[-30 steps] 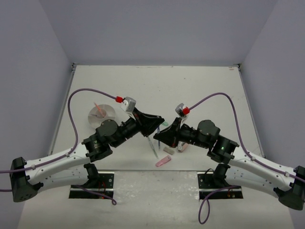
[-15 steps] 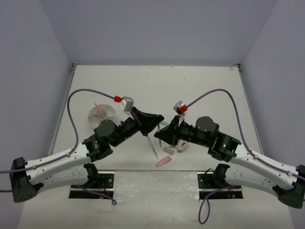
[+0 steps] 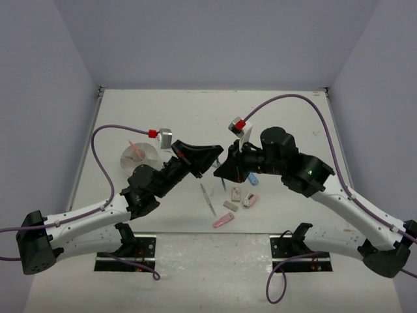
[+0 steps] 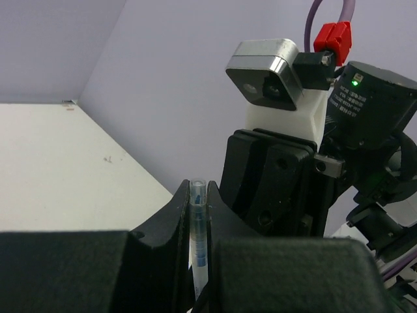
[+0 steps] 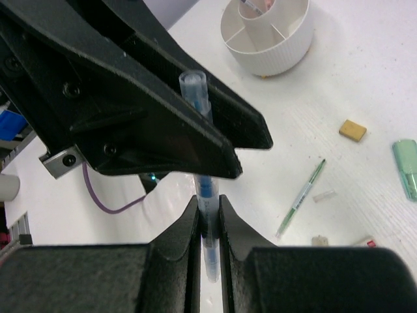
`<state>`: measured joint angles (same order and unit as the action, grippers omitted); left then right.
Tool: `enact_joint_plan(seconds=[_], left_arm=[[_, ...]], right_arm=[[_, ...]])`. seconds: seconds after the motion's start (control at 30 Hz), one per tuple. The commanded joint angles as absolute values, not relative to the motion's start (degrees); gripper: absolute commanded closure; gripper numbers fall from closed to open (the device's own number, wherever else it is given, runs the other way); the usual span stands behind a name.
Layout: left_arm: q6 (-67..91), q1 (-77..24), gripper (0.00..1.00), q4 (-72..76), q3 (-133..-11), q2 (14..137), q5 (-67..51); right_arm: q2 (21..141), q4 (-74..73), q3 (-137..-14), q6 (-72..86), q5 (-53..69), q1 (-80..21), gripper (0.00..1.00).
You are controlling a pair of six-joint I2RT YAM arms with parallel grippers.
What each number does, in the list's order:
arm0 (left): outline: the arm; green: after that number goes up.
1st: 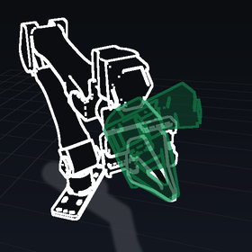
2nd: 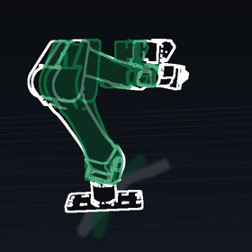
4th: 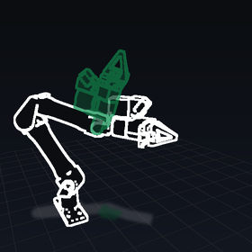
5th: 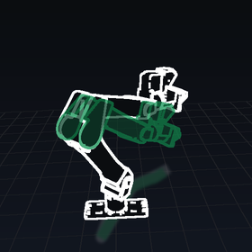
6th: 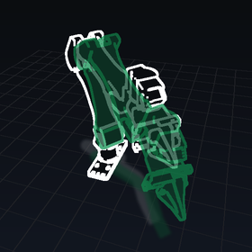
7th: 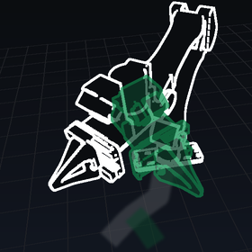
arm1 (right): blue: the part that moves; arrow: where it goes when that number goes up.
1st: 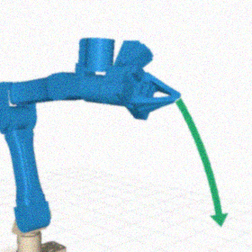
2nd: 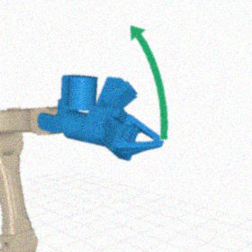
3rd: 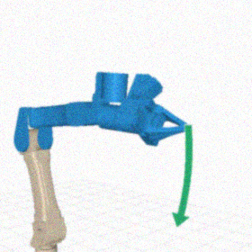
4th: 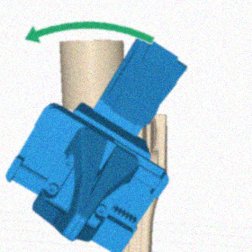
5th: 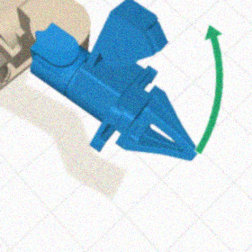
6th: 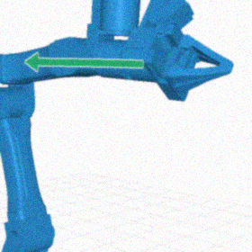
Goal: Sort the stationery into containers
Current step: Close the pen cap on the pen.
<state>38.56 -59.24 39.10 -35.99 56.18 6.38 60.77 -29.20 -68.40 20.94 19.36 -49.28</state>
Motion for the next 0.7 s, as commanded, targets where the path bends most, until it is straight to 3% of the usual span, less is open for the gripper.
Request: enact_joint_plan(seconds=[0.0,0.2,0.5,0.57,0.67], left_arm=[[40.07,-64.86,1.00,27.27,-31.15,59.37,-8.02],[40.52,-66.71,1.00,28.80,-29.42,59.90,-6.31],[34.36,-66.65,0.99,11.24,-38.96,50.84,13.39],[32.75,-66.62,0.83,9.25,-41.52,50.30,15.11],[31.39,-66.62,0.69,7.57,-44.93,50.36,16.38]], right_arm=[[63.51,-11.92,-84.55,19.58,11.74,-44.21,1.00],[66.15,-12.63,-85.75,18.18,10.64,-44.03,1.00],[57.26,-0.66,-59.55,20.10,20.68,-45.16,1.00],[55.34,1.20,-55.24,20.15,22.20,-46.20,1.00],[53.71,2.19,-52.14,20.83,22.19,-48.09,1.00]])
